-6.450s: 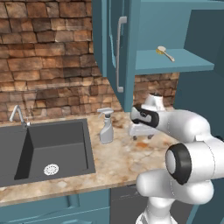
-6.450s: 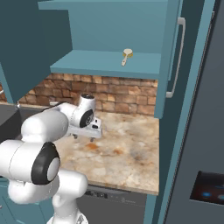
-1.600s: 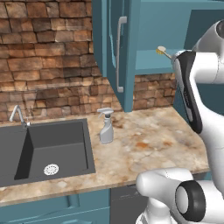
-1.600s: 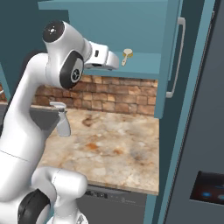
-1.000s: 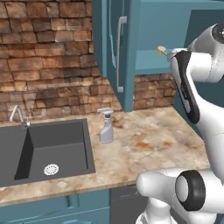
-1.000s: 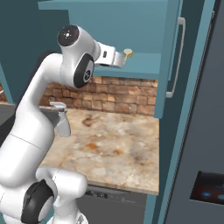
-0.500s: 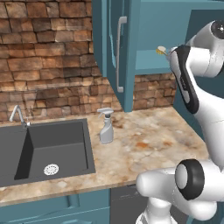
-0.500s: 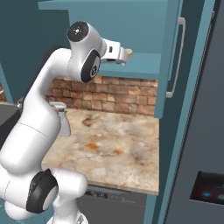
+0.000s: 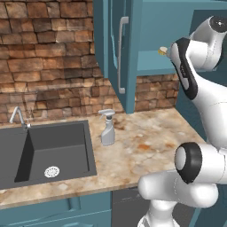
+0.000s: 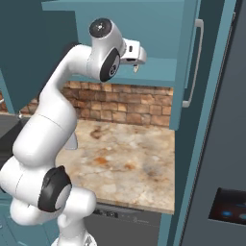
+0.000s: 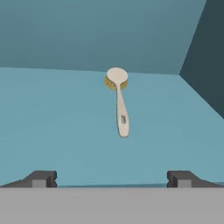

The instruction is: Locate and retrieve the spray and dish brush from the cabinet. Place them next to the sink.

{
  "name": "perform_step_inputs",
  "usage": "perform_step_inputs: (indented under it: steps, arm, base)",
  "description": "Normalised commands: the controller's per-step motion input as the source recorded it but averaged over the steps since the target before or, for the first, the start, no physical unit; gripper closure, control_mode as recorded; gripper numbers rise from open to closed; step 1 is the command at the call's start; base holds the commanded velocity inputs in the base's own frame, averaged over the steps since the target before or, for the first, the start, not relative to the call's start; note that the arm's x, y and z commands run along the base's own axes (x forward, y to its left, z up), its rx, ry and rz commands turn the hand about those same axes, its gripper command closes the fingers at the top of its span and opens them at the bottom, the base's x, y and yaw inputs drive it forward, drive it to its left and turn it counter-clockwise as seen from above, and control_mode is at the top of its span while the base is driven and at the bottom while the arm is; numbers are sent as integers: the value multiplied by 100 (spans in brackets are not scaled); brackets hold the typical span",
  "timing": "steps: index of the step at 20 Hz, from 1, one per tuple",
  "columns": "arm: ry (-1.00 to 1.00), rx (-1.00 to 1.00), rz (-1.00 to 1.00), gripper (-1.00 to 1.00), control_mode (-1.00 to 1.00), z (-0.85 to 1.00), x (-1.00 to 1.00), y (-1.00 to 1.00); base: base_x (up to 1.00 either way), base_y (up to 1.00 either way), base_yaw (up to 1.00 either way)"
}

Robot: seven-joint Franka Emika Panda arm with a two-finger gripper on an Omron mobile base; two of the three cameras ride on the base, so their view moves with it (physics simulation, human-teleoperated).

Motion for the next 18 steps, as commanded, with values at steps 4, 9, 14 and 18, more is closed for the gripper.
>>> perform_step_inputs:
  steps: [4,9,14,18]
  arm:
    - [0,0,0,-100,-100,-1,35,-5]
    - [0,-3,0,-100,-100,-11,39,0]
    - [3,-2,0,-100,-100,-14,34,-3]
    - [11,0,0,-100,-100,-20,26,-14]
  base:
    - [0,0,0]
    - [0,0,0]
    - [0,0,0]
    - [0,0,0]
